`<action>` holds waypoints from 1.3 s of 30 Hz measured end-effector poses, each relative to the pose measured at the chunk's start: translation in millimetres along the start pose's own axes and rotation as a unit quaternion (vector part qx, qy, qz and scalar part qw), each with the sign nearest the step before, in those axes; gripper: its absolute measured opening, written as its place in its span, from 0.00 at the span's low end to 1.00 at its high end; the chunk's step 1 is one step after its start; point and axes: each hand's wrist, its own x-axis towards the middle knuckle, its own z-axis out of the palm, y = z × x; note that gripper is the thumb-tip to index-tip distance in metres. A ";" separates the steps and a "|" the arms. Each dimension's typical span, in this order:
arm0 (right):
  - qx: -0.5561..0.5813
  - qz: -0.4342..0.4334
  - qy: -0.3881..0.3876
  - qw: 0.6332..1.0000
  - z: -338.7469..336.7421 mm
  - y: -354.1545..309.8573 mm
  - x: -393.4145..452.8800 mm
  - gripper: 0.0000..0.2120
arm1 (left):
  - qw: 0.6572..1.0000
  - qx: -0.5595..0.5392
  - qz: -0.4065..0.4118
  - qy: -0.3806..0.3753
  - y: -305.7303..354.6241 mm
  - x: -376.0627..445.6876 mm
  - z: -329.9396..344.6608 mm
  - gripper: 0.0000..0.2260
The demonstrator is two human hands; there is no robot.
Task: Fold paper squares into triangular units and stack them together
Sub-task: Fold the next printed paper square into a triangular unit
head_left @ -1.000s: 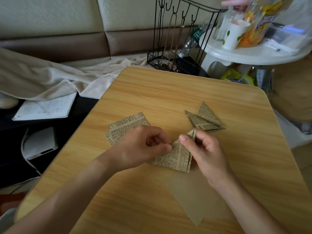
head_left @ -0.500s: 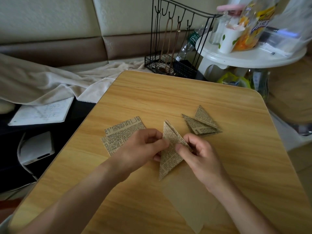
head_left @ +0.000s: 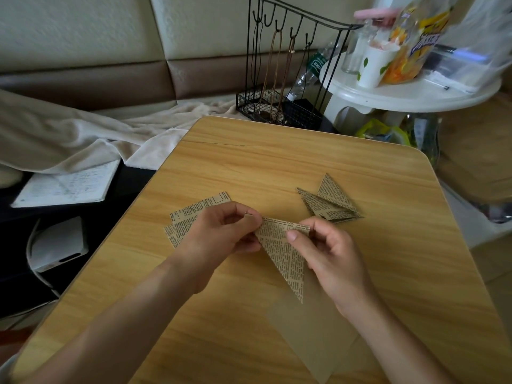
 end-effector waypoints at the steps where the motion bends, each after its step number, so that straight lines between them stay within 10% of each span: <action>1: 0.005 0.002 0.004 1.000 -0.2 -0.5 -0.1 0.08 | 1.000 0.001 0.004 0.001 -0.3 0.9 -1.0 0.04; 22: -0.046 -0.027 -0.013 0.999 -1.1 6.1 0.8 0.07 | 0.991 0.096 0.056 -0.077 0.7 -1.7 -2.0 0.08; 39: -0.018 -0.075 -0.029 0.997 -1.9 -0.8 -0.3 0.06 | 0.993 -0.036 -0.027 -0.108 -1.1 0.7 3.0 0.07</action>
